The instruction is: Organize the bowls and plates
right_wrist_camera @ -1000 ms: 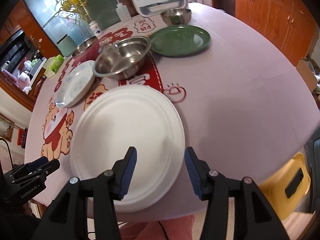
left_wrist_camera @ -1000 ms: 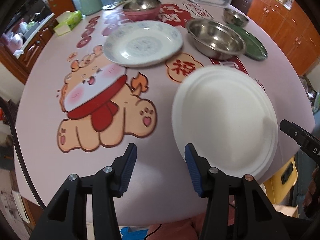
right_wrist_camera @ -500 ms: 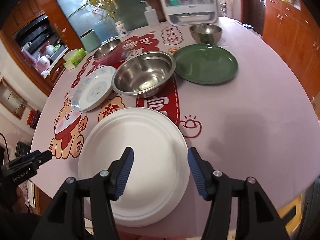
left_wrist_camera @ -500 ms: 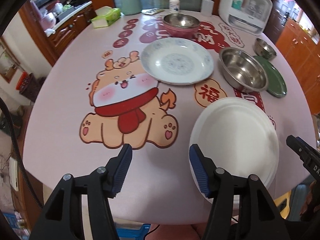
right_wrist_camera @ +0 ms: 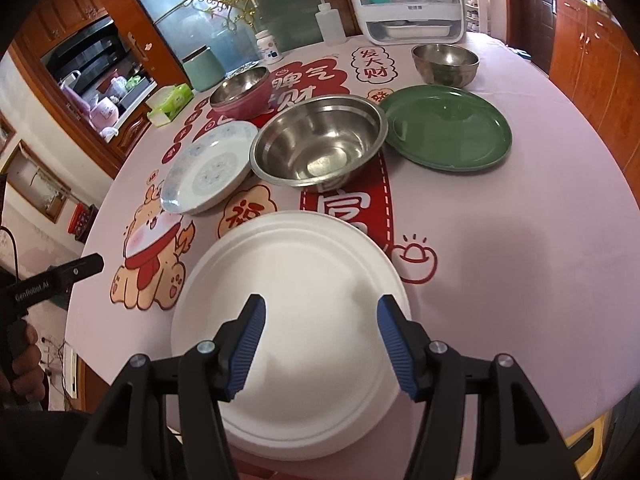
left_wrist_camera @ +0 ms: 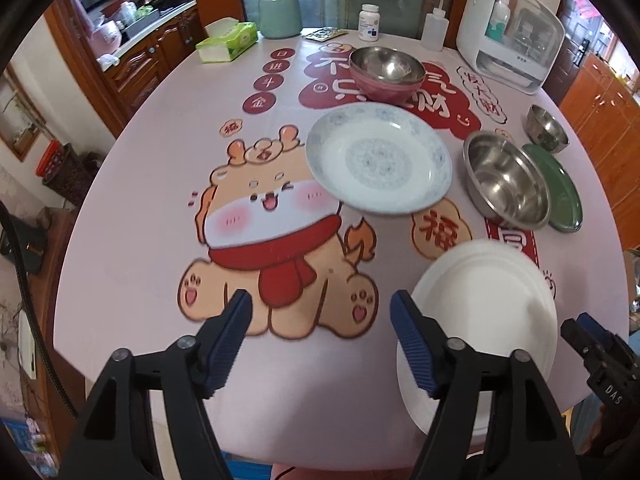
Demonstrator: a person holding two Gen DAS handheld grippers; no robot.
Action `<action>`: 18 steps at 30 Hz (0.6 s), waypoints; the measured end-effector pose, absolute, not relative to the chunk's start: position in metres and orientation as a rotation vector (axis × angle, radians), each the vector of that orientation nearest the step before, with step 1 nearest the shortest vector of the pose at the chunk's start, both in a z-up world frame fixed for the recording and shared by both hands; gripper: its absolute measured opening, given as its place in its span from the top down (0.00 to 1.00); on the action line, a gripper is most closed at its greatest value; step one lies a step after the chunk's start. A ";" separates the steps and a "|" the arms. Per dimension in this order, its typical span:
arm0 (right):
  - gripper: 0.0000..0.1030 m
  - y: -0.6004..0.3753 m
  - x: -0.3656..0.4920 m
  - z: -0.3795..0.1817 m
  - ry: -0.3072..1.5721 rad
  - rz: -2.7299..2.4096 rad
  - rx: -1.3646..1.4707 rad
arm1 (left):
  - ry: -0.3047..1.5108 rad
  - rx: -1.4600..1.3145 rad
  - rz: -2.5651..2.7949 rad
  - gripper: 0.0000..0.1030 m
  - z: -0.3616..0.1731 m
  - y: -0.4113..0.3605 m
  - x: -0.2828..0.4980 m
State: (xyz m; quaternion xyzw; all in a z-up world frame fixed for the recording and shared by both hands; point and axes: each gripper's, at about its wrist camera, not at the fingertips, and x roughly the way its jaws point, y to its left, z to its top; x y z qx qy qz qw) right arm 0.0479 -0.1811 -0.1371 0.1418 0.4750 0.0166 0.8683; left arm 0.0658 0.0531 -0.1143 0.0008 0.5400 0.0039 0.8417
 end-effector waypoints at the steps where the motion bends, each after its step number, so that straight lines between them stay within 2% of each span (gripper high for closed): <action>1: 0.43 -0.179 0.050 -0.137 0.991 0.025 0.305 | 1.136 0.010 -0.004 0.29 -0.112 0.055 0.071; 5: 0.38 -0.166 0.056 -0.134 0.981 -0.019 0.339 | 1.125 0.030 -0.053 0.28 -0.106 0.066 0.091; 18: 0.36 -0.095 0.082 -0.130 0.954 -0.103 0.381 | 1.109 0.091 -0.212 0.28 -0.100 0.109 0.151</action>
